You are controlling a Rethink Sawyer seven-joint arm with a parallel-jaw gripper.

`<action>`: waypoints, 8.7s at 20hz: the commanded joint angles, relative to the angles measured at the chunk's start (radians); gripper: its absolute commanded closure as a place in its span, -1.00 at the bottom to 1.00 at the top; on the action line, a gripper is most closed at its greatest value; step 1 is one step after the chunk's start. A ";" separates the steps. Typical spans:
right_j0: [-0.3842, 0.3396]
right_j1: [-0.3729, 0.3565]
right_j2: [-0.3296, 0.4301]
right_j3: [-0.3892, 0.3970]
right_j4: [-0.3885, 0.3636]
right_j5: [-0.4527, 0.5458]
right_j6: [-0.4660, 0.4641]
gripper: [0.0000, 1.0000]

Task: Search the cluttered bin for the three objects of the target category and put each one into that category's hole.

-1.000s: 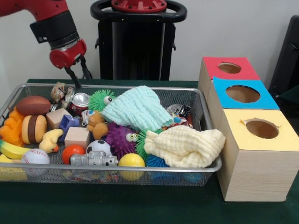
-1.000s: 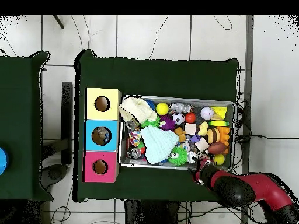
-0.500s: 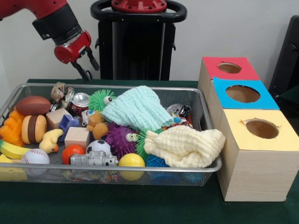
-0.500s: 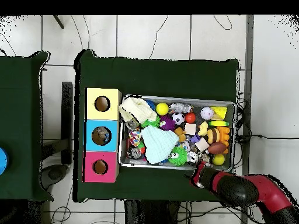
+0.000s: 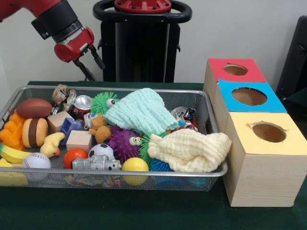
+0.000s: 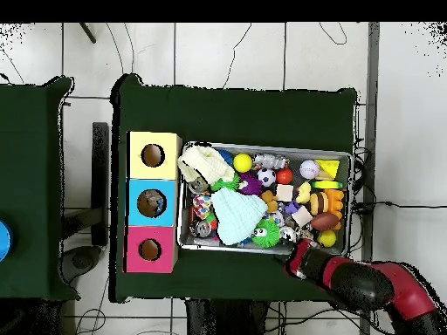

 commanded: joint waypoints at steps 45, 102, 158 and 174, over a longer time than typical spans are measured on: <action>0.066 -0.026 0.055 -0.099 -0.301 -0.281 -0.058 -1.00; 0.271 -0.052 -0.229 -0.218 -0.548 -0.298 -0.019 -1.00; 0.336 -0.106 -0.337 -0.212 -0.322 -0.006 -0.129 -1.00; 0.355 -0.100 -0.368 -0.218 -0.285 -0.016 -0.152 1.00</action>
